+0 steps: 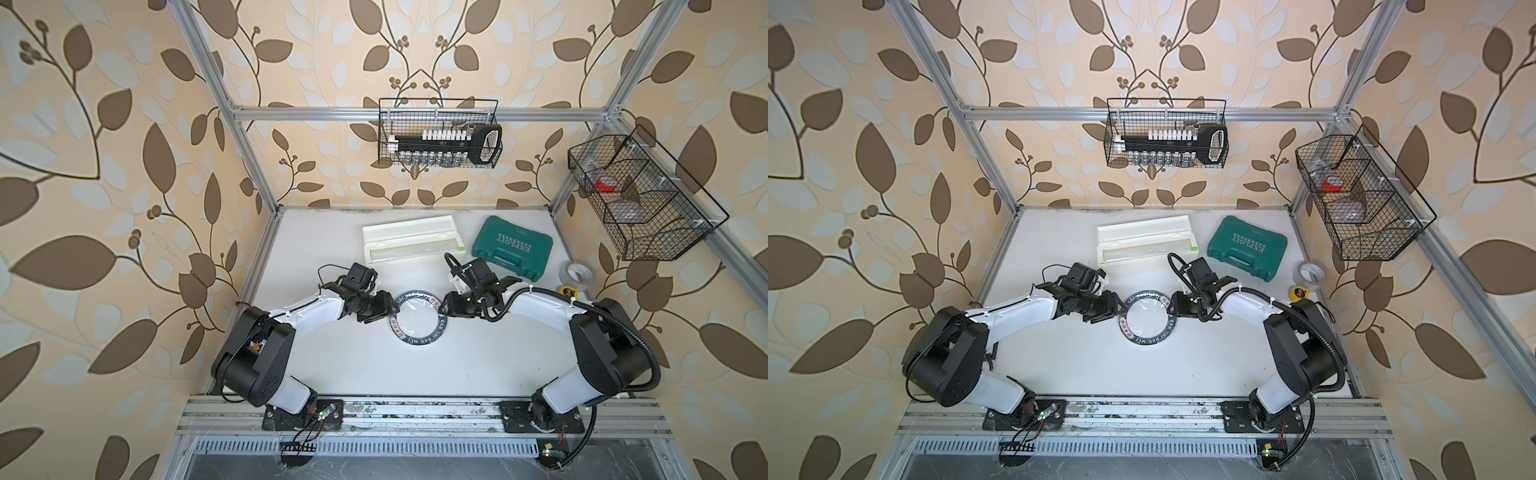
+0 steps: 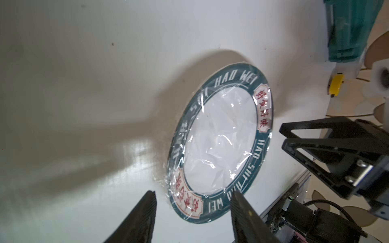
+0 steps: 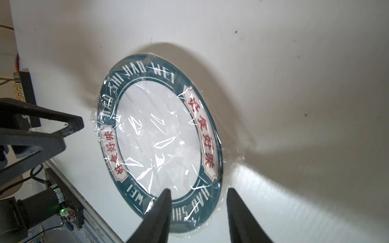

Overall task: Wrap the plate with plastic wrap
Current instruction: Cover the plate with plastic wrap.

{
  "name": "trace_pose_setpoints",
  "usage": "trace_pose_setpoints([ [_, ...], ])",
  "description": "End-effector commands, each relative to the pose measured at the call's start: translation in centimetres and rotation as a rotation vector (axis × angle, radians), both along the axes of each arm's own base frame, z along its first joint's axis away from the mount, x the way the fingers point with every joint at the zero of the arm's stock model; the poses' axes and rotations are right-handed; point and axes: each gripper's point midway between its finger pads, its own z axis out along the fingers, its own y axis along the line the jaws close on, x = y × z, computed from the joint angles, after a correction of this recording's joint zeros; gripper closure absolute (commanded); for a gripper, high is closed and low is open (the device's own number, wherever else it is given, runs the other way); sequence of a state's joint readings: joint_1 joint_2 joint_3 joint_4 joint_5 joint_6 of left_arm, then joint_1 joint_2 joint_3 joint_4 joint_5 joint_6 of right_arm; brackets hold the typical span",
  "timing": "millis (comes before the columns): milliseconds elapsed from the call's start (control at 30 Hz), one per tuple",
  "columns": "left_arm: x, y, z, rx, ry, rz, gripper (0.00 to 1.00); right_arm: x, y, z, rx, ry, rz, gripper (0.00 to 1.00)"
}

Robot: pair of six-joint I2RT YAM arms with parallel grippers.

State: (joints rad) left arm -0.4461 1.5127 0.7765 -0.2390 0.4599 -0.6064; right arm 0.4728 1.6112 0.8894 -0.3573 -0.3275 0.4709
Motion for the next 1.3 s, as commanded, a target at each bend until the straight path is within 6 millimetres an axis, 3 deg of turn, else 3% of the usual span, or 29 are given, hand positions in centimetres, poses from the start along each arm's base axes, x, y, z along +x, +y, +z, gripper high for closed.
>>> trace_pose_setpoints([
  [0, 0.9, -0.5, 0.5, 0.018, -0.042, -0.031, 0.45, 0.1, 0.0, -1.0, -0.070, 0.020, 0.020, 0.55],
  [233, 0.8, -2.3, -0.5, -0.012, -0.022, -0.070, 0.60, 0.1, 0.8, -2.1, -0.116, 0.036, 0.059, 0.55],
  [400, 0.4, -3.0, -2.1, -0.027, 0.012, -0.086, 0.82, -0.4, 1.8, -2.4, -0.050, 0.058, 0.064, 0.60],
  [633, 0.4, -4.0, -2.6, -0.100, 0.025, -0.077, 0.86, -0.4, 3.6, -2.3, 0.164, 0.078, 0.015, 0.67],
  [767, 0.6, -4.0, -2.8, -0.111, 0.031, -0.063, 0.83, 0.1, 2.8, -2.8, 0.205, 0.080, -0.052, 0.72],
  [867, 0.7, -2.8, -2.7, -0.088, 0.032, -0.029, 0.74, 0.4, 1.5, -3.0, 0.148, 0.065, -0.077, 0.71],
  [1033, 1.0, -0.5, -2.2, -0.065, 0.036, 0.033, 0.53, 0.5, -0.5, -3.2, 0.094, 0.080, -0.112, 0.56],
  [1267, 0.8, 3.6, -0.5, -0.016, 0.061, 0.130, 0.40, -0.3, -3.3, -1.6, 0.088, 0.106, -0.141, 0.35],
])
